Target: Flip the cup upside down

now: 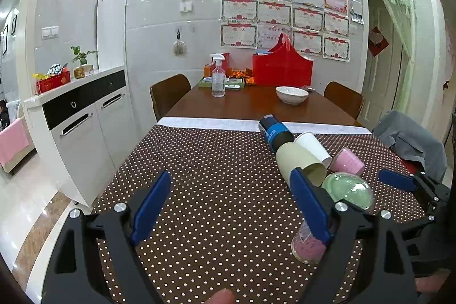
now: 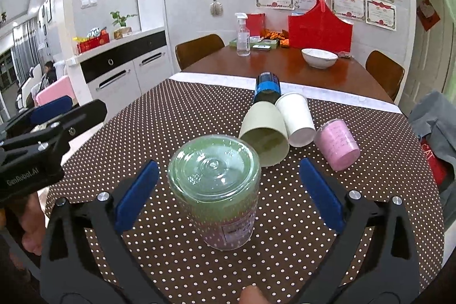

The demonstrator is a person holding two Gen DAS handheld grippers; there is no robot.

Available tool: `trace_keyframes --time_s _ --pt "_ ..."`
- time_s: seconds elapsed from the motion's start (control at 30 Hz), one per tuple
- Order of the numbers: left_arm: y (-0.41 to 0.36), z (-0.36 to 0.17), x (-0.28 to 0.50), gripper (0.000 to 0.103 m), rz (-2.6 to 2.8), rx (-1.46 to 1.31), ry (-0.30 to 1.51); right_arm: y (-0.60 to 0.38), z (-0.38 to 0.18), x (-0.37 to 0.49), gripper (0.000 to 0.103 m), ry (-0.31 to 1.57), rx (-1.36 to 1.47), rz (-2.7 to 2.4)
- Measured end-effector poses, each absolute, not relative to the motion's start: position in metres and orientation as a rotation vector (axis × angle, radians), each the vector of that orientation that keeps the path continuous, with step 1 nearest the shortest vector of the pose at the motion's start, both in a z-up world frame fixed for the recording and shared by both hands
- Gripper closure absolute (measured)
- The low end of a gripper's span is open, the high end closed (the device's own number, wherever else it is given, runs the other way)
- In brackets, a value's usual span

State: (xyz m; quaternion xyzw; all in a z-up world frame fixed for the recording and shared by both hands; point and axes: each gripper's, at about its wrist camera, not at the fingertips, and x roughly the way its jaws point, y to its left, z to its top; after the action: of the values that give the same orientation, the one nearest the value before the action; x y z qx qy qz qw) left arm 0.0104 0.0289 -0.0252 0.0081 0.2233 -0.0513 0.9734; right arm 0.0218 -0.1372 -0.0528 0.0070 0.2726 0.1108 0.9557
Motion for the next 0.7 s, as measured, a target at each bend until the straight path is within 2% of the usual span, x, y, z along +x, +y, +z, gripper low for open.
trace_keyframes --time_s 0.7 --pt "0.007 0.014 -0.021 0.019 -0.132 0.049 0.355 -0.174 0.002 -0.023 0.006 0.386 0.123 0.049"
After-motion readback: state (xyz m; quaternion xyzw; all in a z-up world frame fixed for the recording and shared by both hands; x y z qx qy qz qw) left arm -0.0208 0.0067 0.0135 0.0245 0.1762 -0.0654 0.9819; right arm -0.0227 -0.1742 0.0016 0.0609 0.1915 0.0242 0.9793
